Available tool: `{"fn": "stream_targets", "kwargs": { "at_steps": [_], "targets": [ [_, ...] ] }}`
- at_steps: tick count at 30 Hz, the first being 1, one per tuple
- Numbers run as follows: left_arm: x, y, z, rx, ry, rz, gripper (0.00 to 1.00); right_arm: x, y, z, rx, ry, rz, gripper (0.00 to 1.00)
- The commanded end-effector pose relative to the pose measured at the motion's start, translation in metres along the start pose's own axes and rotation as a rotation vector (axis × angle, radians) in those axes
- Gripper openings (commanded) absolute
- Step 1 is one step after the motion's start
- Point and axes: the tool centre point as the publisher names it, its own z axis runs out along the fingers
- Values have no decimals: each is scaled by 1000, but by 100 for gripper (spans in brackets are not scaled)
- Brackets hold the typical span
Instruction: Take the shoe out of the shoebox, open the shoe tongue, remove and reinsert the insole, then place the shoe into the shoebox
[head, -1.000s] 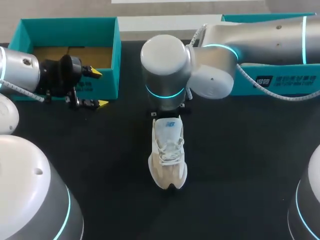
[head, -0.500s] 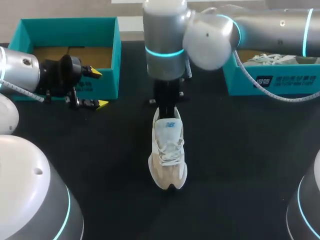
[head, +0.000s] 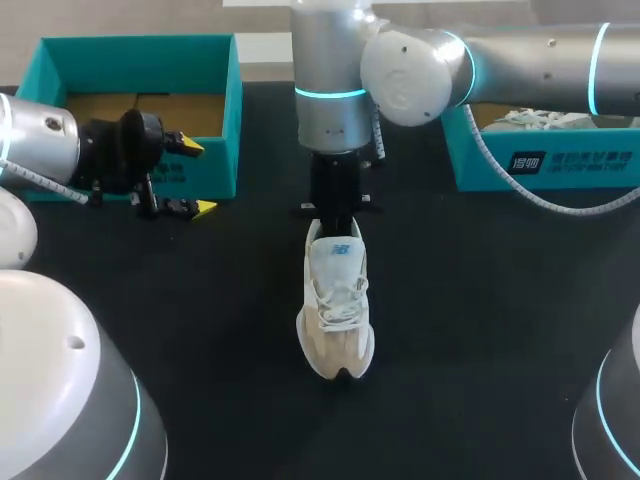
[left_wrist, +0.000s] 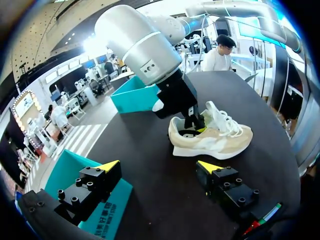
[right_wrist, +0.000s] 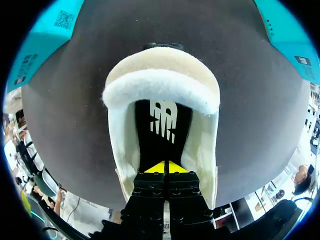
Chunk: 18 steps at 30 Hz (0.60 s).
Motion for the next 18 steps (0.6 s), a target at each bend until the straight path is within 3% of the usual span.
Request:
{"fn": "stream_targets", "kwargs": {
  "at_steps": [1,2,3,18],
  "targets": [
    [1,-1,0,-6,0,-1,100,1,-4,1,-7,14,12,9],
    [1,-1,0,-6,0,-1,100,2,-4,1,-14,19,23,75],
    [1,-1,0,-6,0,-1,100,2,-5,1,-17,18,28,100],
    [1,-1,0,-6,0,-1,100,3,-9,-2,-29,5,24,100]
  ]
}}
